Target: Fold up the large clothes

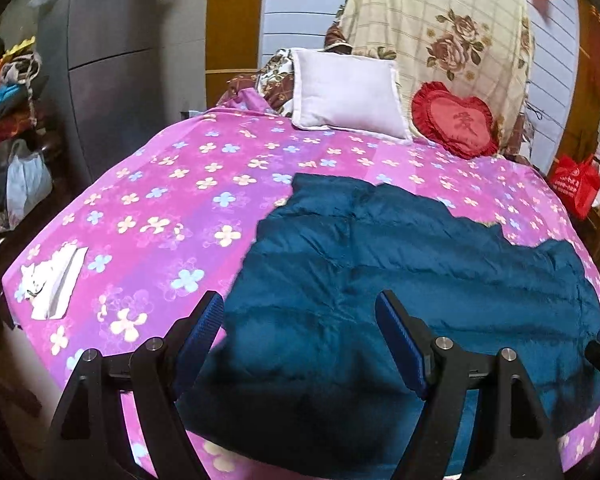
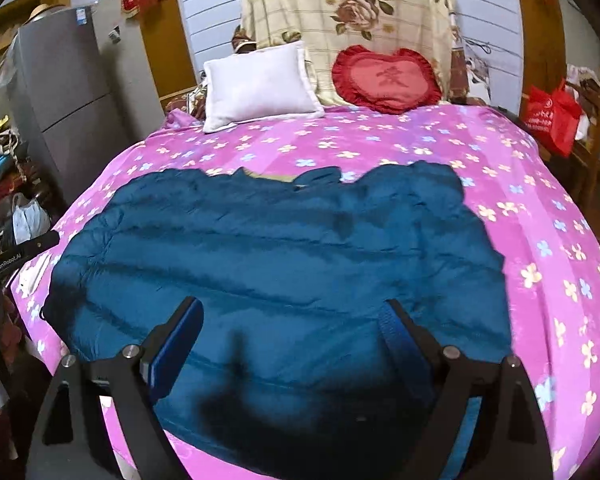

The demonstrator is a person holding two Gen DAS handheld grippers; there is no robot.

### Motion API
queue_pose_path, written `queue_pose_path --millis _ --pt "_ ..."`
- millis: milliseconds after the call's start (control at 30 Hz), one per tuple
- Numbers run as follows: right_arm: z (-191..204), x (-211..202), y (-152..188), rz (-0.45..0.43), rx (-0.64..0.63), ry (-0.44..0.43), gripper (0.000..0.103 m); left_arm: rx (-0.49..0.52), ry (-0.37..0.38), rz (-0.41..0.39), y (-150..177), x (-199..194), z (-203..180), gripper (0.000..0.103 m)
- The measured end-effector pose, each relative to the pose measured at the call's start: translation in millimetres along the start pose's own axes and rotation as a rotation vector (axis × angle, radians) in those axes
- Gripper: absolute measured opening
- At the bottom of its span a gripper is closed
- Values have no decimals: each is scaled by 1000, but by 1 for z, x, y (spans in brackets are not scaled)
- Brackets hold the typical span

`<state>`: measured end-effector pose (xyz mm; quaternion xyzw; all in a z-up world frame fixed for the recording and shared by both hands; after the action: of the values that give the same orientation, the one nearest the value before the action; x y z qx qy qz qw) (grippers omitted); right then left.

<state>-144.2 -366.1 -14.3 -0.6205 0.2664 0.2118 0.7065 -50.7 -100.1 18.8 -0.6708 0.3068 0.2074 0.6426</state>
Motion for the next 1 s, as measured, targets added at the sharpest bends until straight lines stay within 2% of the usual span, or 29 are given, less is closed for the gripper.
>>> queue_pose_path --millis 167,467,1000 --pt "15 1 6 -28 12 12 97 31 13 -10 11 -5 -23 60" --pt "25 1 9 -46 20 27 98 78 21 8 27 -2 -54 60" --pt "32 4 15 -52 28 57 98 116 1 -15 35 -6 -71 60"
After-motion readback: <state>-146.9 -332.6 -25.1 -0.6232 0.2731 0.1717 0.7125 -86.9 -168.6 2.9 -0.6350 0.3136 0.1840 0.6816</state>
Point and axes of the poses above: each gripper's, at about its wrist camera, not at the fingertips, and x roughly the way its jaws point, z to its left, y to its underside, the point moved 4 cm from there along x, roughly the way its jaws point, and after that the axes turned 2 degrees about z, right-handed, at the moved point
